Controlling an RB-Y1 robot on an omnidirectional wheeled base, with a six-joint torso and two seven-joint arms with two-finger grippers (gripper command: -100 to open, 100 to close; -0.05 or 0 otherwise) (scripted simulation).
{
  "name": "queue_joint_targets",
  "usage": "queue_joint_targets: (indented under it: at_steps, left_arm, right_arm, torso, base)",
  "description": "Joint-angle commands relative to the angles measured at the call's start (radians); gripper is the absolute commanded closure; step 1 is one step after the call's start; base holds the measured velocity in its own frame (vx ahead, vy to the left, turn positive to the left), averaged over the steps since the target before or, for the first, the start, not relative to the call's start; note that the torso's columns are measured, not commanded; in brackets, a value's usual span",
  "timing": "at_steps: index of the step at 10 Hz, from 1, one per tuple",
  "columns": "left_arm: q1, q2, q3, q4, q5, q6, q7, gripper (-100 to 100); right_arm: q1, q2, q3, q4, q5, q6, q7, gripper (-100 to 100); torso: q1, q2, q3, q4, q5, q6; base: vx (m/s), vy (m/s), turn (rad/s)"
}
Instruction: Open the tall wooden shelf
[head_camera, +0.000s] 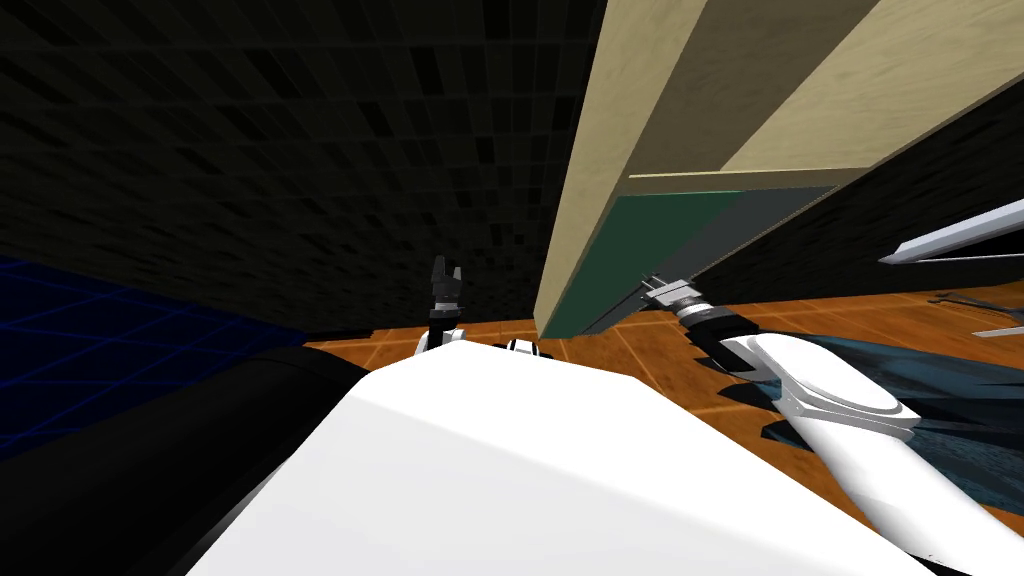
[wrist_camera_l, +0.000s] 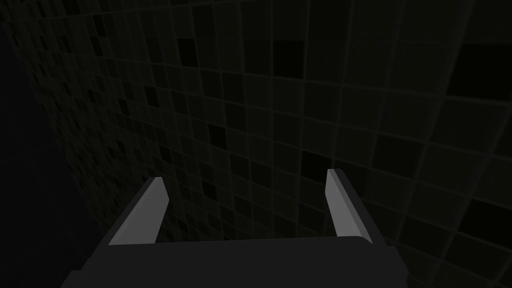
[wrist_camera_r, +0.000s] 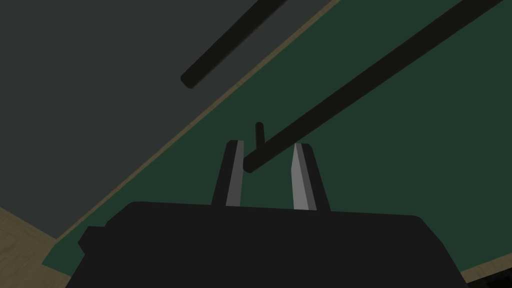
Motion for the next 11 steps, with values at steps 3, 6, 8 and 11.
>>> queue_joint_targets:
  at_steps: [3,6,8,11]
  left_arm:
    - [0.0,0.0,0.0,0.0,0.0,0.0,0.0,0]
    - [0.0,0.0,0.0,0.0,0.0,0.0,0.0,0]
    - [0.0,0.0,0.0,0.0,0.0,0.0,0.0,0]
    - [0.0,0.0,0.0,0.0,0.0,0.0,0.0,0]
  right_arm:
    - [0.028,-0.03,-0.048,0.098,-0.017,0.066,-0.023,100]
    - [0.038,-0.047,-0.07,0.146,-0.025,0.098,-0.036,100]
    - [0.029,-0.048,-0.079,0.177,-0.03,0.107,-0.031,100]
    - [0.038,-0.06,-0.099,0.228,-0.039,0.145,-0.037,100]
  torso:
    - [-0.002,0.007,0.005,0.001,-0.002,-0.003]
    - [-0.004,0.004,0.003,0.001,-0.002,-0.006]
    - [-0.006,0.0,0.0,0.002,0.0,-0.006]
    - [-0.001,0.0,0.0,0.001,0.0,-0.003]
  base:
    - [0.001,0.231,-0.156]
    - [-0.03,0.176,-0.106]
    - [-0.015,0.138,-0.103]
    - [0.039,0.264,-0.157]
